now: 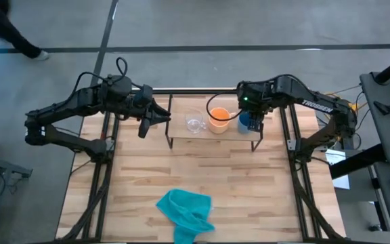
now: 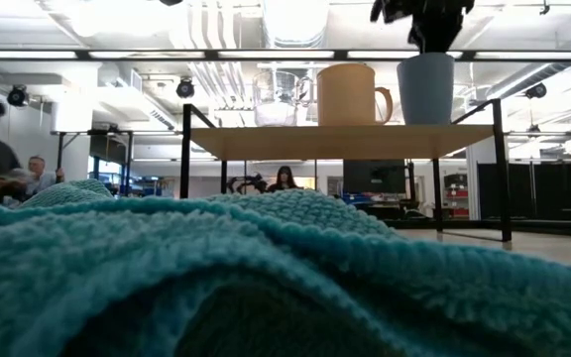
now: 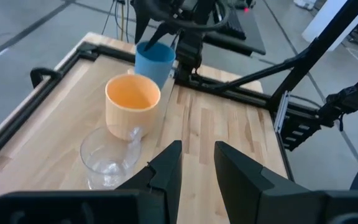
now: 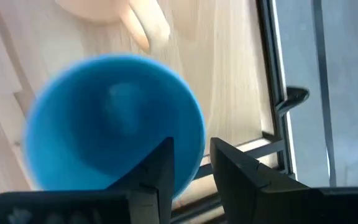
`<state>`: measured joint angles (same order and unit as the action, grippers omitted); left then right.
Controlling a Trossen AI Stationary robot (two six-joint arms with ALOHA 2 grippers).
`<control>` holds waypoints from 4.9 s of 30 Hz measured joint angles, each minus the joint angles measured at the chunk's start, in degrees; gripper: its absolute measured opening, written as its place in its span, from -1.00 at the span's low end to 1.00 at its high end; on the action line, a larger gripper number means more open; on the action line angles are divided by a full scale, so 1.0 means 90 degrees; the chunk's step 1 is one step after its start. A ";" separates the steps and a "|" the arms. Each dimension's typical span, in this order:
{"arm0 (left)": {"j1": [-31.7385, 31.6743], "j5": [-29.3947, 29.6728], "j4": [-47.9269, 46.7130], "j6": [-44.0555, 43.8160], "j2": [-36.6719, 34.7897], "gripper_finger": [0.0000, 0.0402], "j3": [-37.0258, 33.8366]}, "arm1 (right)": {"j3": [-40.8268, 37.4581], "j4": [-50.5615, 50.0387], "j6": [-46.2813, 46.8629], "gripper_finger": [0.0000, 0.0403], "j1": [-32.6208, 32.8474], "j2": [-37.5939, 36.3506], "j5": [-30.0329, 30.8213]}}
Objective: Stack small to large cups/mugs on shelf
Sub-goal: Return to Home Position
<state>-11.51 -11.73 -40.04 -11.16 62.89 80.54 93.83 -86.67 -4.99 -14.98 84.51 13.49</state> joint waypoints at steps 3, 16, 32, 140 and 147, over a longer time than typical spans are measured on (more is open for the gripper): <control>-0.0002 0.0000 0.0016 0.0001 -0.0007 -0.60 0.0134 | 0.0460 -0.0028 0.0002 -0.51 0.0045 -0.0005 -0.0046; -0.0002 -0.0002 0.0054 -0.0227 -0.0528 -0.60 0.0542 | 0.3632 -0.0032 0.1376 -0.61 0.0461 -0.0027 -0.0072; 0.0000 -0.0005 -0.0005 -0.0212 -0.0871 -0.60 0.0278 | 0.4466 0.0000 0.2341 -0.56 0.0861 -0.0304 -0.0067; 0.0002 -0.0164 0.3704 -0.2225 -0.6740 -0.60 -0.6159 | -0.7452 0.7300 0.2134 -0.62 0.2928 -0.9379 -0.1359; 0.0002 -0.0218 0.5085 -0.2249 -0.6756 -0.60 -0.7060 | -0.7541 0.7340 0.2317 -0.62 0.2928 -0.9239 -0.1328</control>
<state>-11.49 -13.69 5.72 -31.40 2.09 17.01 25.95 -20.62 15.86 11.38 1.35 1.54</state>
